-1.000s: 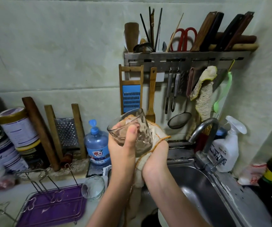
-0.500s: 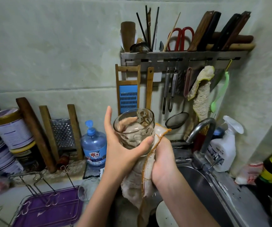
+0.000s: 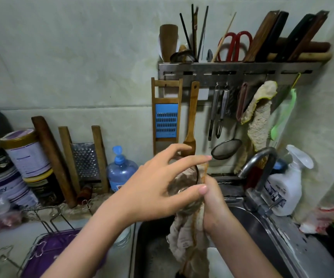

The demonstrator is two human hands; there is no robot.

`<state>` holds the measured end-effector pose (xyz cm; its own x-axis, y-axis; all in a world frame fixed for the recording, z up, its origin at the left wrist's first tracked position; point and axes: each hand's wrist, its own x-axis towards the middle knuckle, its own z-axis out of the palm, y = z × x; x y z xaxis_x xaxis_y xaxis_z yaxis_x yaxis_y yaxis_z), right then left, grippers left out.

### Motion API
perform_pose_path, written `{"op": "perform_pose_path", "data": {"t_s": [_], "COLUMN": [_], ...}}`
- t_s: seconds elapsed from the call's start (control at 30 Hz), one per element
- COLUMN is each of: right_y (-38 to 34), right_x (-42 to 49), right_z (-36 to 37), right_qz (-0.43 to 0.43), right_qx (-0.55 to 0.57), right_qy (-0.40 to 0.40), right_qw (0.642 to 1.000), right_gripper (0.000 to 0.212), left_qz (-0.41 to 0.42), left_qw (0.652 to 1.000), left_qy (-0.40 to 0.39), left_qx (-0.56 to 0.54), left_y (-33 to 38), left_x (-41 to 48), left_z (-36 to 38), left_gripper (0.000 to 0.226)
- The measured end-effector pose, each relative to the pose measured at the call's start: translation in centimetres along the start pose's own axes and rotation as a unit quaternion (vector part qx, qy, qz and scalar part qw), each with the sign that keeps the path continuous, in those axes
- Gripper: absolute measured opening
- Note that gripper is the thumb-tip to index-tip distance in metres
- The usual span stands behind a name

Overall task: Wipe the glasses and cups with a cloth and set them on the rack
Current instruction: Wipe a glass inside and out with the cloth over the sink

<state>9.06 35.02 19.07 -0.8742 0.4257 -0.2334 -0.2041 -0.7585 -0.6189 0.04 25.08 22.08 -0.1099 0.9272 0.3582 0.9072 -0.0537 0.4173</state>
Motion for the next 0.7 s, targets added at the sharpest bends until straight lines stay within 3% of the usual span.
{"op": "perform_pose_path", "data": {"t_s": [0.17, 0.3, 0.37, 0.47, 0.57, 0.63, 0.7], "right_y": [-0.3, 0.3, 1.2, 2.8, 3.8, 3.3, 2.4], "right_x": [0.6, 1.7, 2.2, 2.0, 2.5, 3.0, 3.5], "right_z": [-0.4, -0.6, -1.0, -2.1, -3.3, -3.3, -2.8], "right_qz": [-0.016, -0.154, -0.276, -0.456, -0.498, -0.509, -0.509], "right_qx": [-0.050, -0.138, -0.216, -0.390, -0.577, -0.618, -0.636], "right_qy": [0.046, 0.123, 0.168, 0.101, 0.052, 0.053, 0.059], "right_qw": [0.998, 0.971, 0.922, 0.793, 0.646, 0.597, 0.577], "right_gripper": [0.057, 0.039, 0.033, 0.040, 0.056, 0.056, 0.054], "left_qz": [-0.033, -0.152, -0.202, -0.247, -0.262, -0.266, -0.268], "left_qw": [0.997, 0.974, 0.963, 0.940, 0.924, 0.907, 0.884], "left_qy": [0.061, 0.140, 0.137, 0.135, 0.136, 0.124, 0.126], "left_qx": [-0.027, -0.094, -0.117, -0.196, -0.244, -0.302, -0.361], "left_y": [-1.0, -1.4, -1.8, -2.9, -4.1, -4.4, -4.6], "left_x": [0.9, 2.3, 3.0, 3.7, 4.1, 4.1, 4.0], "left_z": [0.7, 2.1, 2.7, 2.8, 2.9, 3.0, 3.3], "left_gripper": [0.057, 0.056, 0.056, 0.054, 0.049, 0.045, 0.051]}}
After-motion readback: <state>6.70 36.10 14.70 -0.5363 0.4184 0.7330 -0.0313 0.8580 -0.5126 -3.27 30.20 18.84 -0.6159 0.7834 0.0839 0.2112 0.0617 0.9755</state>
